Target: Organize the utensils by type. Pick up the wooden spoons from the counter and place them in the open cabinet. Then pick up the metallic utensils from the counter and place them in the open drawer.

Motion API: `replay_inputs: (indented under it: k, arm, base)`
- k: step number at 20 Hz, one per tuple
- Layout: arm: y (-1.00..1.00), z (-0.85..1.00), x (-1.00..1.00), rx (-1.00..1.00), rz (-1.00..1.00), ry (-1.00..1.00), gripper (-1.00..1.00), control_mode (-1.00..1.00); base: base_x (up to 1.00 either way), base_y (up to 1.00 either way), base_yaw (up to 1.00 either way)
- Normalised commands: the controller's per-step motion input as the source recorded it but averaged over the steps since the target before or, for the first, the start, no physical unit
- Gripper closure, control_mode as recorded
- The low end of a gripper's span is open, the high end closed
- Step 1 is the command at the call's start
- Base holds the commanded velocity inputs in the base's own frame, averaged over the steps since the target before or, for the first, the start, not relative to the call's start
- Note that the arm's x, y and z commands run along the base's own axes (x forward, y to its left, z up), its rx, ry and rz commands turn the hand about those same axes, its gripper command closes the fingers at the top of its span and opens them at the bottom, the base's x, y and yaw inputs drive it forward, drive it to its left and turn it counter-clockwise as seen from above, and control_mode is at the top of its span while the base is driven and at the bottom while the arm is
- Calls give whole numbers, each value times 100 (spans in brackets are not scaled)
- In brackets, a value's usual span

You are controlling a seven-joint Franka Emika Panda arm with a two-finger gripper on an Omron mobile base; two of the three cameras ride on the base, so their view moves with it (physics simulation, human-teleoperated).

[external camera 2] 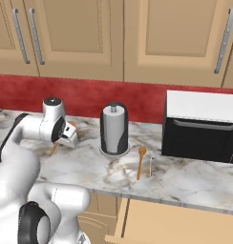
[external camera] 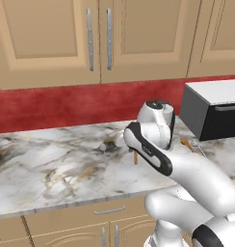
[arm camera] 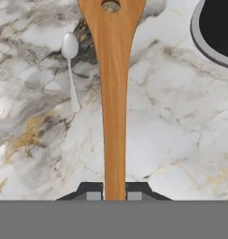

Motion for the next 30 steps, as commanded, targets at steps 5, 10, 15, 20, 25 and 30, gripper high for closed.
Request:
replay_inputs:
  k: [5,10,15,20,25,30]
  arm:
    - [2,34,-55,0,9,0,100,-100]
    - [0,20,-44,-1,0,0,100,-100]
    - [0,0,-7,0,0,0,100,-100]
    - [0,0,-4,1,0,0,100,-100]
    - [0,-2,-7,4,0,3,100,100]
    - [0,0,0,0,0,0,100,100]
  base:
    - [0,0,0]
    - [0,0,0]
    - [0,0,0]
    - [0,0,0]
    - [-38,0,-2]
    - [-80,0,0]
